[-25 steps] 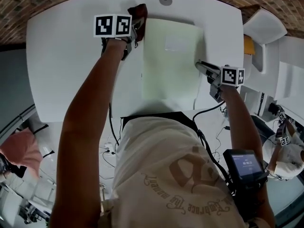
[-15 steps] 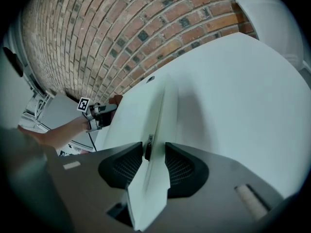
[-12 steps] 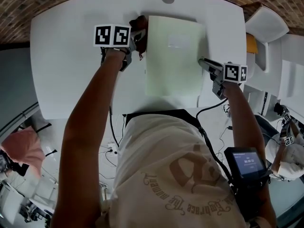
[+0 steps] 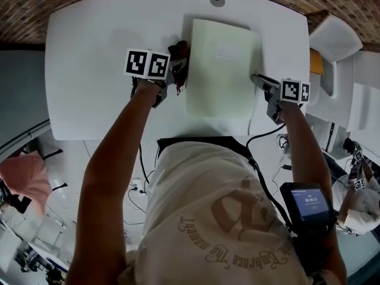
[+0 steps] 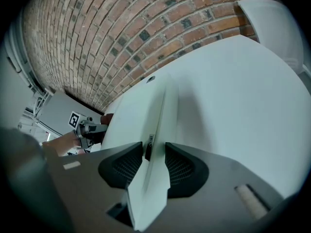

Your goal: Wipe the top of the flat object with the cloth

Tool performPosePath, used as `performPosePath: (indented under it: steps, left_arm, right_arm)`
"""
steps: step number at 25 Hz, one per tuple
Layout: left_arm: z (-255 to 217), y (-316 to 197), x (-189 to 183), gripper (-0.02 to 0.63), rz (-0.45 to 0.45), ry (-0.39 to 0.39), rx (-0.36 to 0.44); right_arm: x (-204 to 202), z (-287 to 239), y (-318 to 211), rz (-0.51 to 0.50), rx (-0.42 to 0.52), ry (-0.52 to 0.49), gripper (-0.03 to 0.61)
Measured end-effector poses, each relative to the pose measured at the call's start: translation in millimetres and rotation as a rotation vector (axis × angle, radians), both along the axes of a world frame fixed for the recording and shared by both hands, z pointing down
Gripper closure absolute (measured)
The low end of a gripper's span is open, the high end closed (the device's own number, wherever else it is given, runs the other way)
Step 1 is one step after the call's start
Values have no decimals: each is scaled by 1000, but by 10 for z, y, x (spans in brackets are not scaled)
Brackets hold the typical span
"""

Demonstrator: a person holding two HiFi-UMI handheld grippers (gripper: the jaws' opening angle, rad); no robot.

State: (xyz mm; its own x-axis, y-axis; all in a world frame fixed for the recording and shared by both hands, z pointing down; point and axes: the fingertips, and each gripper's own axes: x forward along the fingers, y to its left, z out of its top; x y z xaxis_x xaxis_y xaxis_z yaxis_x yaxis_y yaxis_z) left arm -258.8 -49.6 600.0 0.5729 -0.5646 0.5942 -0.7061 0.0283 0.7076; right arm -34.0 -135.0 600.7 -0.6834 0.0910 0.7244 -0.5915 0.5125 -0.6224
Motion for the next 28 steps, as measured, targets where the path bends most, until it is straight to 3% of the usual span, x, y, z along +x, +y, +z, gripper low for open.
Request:
performPosePath:
  steps: [16,28]
  left_arm:
    - [59,960,477,540,-50,27,-59]
    - [54,1492,757,540,-65,-3,-80]
  right_arm:
    - [13,0,-12,-18,2,2,422]
    - [14,14,3,-36,1,-4,422]
